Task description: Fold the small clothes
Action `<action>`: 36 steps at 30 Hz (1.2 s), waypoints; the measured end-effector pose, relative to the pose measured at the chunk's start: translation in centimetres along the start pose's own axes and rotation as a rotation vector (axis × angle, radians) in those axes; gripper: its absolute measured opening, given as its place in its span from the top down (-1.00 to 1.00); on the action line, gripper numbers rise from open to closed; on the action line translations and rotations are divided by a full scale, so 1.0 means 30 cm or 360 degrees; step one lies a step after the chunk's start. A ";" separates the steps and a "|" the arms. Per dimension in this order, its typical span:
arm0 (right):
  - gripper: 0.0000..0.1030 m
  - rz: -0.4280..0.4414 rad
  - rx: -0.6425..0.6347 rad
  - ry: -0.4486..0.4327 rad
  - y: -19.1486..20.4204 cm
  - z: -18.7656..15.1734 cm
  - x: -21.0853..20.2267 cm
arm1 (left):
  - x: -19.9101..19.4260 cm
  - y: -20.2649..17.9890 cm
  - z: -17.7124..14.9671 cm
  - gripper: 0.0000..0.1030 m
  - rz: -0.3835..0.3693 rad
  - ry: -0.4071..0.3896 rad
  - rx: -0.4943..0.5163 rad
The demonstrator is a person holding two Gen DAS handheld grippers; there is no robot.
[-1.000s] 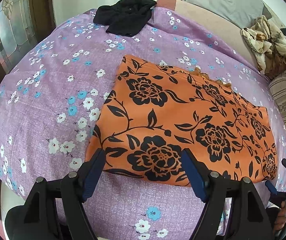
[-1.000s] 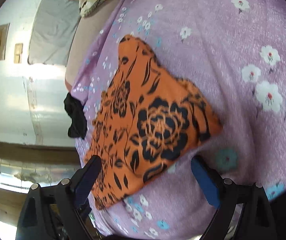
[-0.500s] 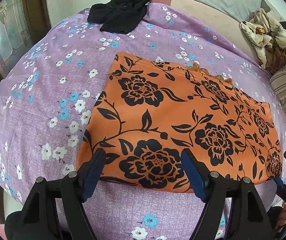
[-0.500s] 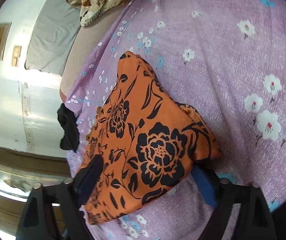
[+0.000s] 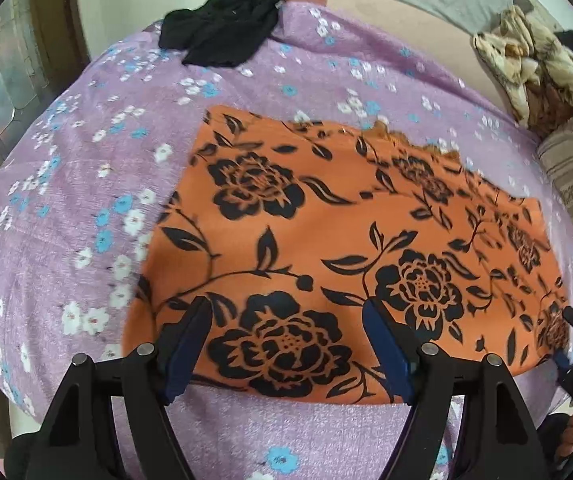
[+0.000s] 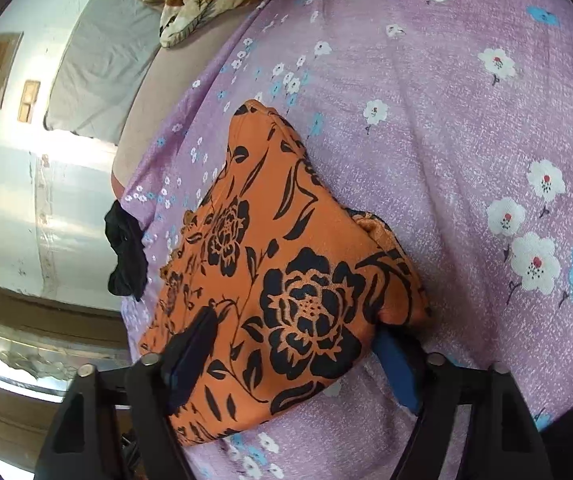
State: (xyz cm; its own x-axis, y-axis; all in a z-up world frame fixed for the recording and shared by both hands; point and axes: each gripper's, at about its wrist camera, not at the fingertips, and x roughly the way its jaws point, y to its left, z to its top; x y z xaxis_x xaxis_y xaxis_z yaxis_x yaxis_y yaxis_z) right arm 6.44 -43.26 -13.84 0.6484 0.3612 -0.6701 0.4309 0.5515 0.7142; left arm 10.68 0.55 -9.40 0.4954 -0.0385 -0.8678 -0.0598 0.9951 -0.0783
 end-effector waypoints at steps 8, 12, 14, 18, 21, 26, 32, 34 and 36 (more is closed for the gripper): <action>0.84 -0.0109 -0.0310 -0.0123 0.121 -0.009 -0.100 | 0.061 -0.037 -0.019 -0.51 0.0053 0.0050 0.0080; 0.72 -0.0206 -0.0132 0.0108 -0.012 -0.014 -0.004 | 0.055 -0.038 -0.018 -0.51 0.0050 0.0060 0.0064; 0.52 -0.0076 0.0012 0.0091 -0.062 -0.011 -0.045 | 0.036 -0.034 -0.007 -0.51 0.0019 0.0043 0.0053; -0.46 -0.0137 -0.0090 -0.0082 -0.023 0.016 -0.182 | 0.000 -0.065 0.027 -0.51 -0.0064 -0.0043 0.0034; -0.46 -0.0114 -0.0144 -0.0200 0.001 0.078 -0.253 | 0.035 -0.119 0.024 -0.54 -0.0039 -0.0034 0.0132; -0.46 -0.0010 -0.0381 -0.0047 0.139 0.230 -0.116 | 0.102 -0.154 -0.015 -0.61 0.0058 -0.0028 0.0245; -0.41 -0.0203 -0.0636 0.0204 0.281 0.386 0.238 | 0.104 -0.155 -0.014 -0.62 0.0056 -0.0025 0.0247; 0.19 -0.0255 -0.0621 0.0350 0.285 0.407 0.351 | 0.108 -0.153 -0.015 -0.64 0.0057 -0.0034 0.0253; 0.64 -0.0289 -0.0730 0.0299 0.337 0.403 0.355 | 0.108 -0.150 -0.017 -0.66 0.0050 -0.0038 0.0258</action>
State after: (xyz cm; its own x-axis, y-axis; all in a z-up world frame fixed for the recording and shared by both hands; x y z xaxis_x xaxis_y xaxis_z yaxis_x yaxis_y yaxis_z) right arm 25.29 -42.93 -11.30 0.4471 0.3347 -0.8295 0.1797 0.8748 0.4498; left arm 12.12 -4.11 -12.12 0.5163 -0.0071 -0.8564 0.0640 0.9975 0.0303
